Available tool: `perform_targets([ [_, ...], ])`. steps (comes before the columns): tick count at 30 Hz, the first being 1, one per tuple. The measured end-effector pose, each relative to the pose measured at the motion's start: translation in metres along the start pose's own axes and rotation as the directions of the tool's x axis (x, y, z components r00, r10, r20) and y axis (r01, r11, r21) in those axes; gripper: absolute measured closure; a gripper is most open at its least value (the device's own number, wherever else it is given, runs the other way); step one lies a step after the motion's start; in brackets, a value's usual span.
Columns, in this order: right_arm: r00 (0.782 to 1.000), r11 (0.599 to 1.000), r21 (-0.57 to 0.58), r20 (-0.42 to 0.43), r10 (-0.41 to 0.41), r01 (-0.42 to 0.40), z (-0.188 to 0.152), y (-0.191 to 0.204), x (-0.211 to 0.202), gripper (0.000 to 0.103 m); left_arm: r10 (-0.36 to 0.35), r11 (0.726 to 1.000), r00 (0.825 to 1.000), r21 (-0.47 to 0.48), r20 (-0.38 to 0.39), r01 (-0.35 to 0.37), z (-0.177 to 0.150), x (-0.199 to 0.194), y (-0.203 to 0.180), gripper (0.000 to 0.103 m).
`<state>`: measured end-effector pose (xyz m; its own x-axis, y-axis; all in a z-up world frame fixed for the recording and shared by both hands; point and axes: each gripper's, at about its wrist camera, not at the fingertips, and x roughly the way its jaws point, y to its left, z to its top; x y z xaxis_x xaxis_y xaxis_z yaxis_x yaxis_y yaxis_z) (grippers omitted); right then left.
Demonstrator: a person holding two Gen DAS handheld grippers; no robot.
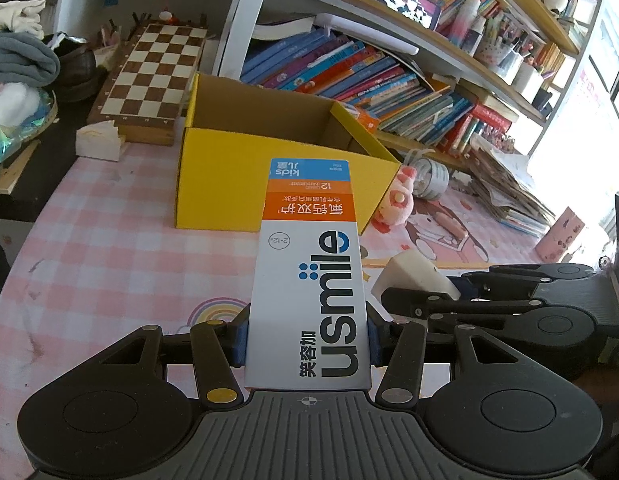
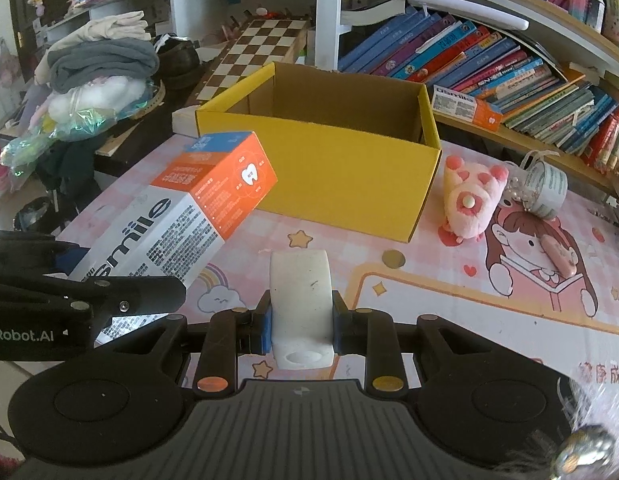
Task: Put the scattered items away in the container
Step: 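Lift and carry the usmile box and white block in both tools over the yellow box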
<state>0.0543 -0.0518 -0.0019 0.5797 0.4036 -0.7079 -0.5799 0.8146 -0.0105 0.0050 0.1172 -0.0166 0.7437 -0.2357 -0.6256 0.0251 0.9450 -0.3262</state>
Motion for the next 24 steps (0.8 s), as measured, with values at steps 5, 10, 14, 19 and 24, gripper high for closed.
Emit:
perform_targets([
  [5, 1.0, 1.0, -0.017, 0.007, 0.007, -0.007, 0.003, -0.004, 0.001, 0.078, 0.007, 1.0, 1.0, -0.006, 0.01, -0.006, 0.002, 0.002, -0.003, 0.052],
  [10, 1.0, 1.0, -0.028, 0.021, 0.013, -0.012, 0.008, -0.008, 0.002, 0.078, 0.018, 1.0, 1.0, -0.013, 0.019, -0.018, 0.007, 0.005, -0.004, 0.052],
  [14, 0.999, 0.999, -0.029, 0.025, 0.023, -0.022, 0.014, -0.011, 0.005, 0.078, 0.029, 0.999, 0.999, -0.022, 0.028, -0.028, 0.01, 0.005, -0.002, 0.052],
  [19, 0.999, 0.999, -0.034, 0.03, 0.035, -0.034, 0.021, -0.013, 0.008, 0.078, 0.034, 0.999, 0.998, -0.037, 0.047, -0.032, 0.017, 0.003, -0.001, 0.052],
  [24, 0.998, 0.998, -0.036, 0.044, 0.05, -0.049, 0.032, -0.017, 0.01, 0.078, 0.035, 0.998, 0.997, -0.05, 0.067, -0.032, 0.026, 0.003, 0.001, 0.052],
])
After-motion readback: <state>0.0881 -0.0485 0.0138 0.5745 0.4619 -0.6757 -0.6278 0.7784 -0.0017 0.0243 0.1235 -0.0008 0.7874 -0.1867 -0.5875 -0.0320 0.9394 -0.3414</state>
